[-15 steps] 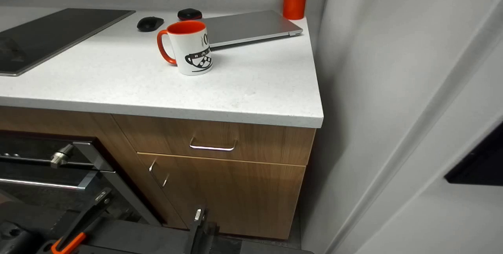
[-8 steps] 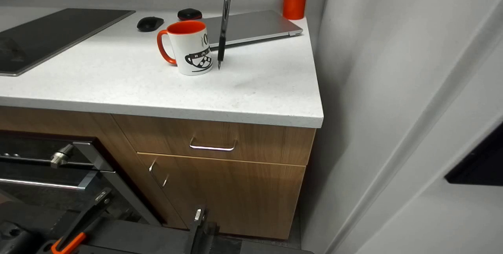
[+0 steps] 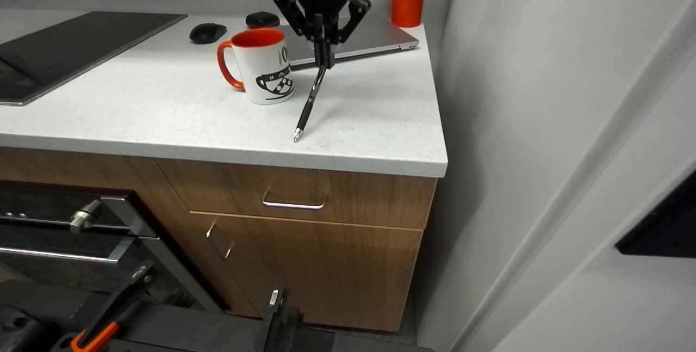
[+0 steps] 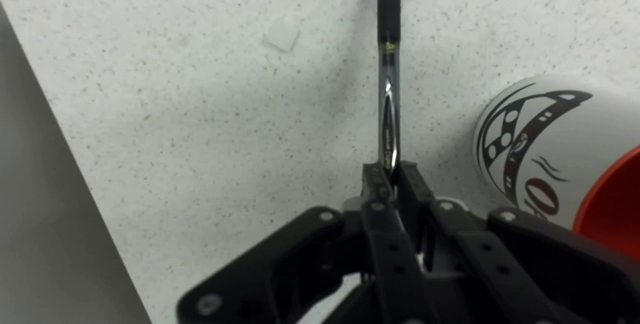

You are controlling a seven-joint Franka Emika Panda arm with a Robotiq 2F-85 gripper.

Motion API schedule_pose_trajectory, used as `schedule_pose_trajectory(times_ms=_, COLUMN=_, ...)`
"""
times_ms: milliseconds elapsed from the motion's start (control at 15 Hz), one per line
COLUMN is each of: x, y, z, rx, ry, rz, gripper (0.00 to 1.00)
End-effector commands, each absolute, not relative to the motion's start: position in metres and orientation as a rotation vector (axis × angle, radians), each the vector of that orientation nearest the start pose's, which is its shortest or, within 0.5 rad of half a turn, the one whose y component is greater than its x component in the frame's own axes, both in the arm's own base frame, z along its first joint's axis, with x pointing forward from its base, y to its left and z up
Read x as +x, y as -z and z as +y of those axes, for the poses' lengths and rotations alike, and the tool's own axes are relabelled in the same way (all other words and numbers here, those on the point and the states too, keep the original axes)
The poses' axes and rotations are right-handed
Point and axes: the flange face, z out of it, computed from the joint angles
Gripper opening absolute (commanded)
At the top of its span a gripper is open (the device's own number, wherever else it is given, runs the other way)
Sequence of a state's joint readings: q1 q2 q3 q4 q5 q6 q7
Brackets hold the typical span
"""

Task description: Remove the black pen from the white and red mug

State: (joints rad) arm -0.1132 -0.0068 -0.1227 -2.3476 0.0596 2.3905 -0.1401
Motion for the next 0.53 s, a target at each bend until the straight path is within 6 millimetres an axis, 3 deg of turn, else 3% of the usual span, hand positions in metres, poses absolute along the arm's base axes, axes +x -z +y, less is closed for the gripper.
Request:
schedule_pose_trajectory(times_ms=0, x=0.516, y=-0.337, z=-0.120, rx=-3.084, ry=0.179, rz=0.316, gripper=0.03)
schedule_pose_trajectory(times_ms=67, x=0.519, y=-0.337, z=-0.121, rx=-3.076, ry=0.201, rz=0.337, gripper=0.03)
schedule_pose_trajectory(times_ms=133, x=0.521, y=-0.338, z=-0.122, rx=-3.077, ry=0.219, rz=0.346, gripper=0.36)
schedule_pose_trajectory(times_ms=200, x=0.523, y=-0.340, z=-0.122, rx=-3.072, ry=0.240, rz=0.350, gripper=0.37)
schedule_pose_trajectory(times_ms=467, x=0.525, y=-0.348, z=-0.123, rx=-3.064, ry=0.302, rz=0.351, gripper=0.66)
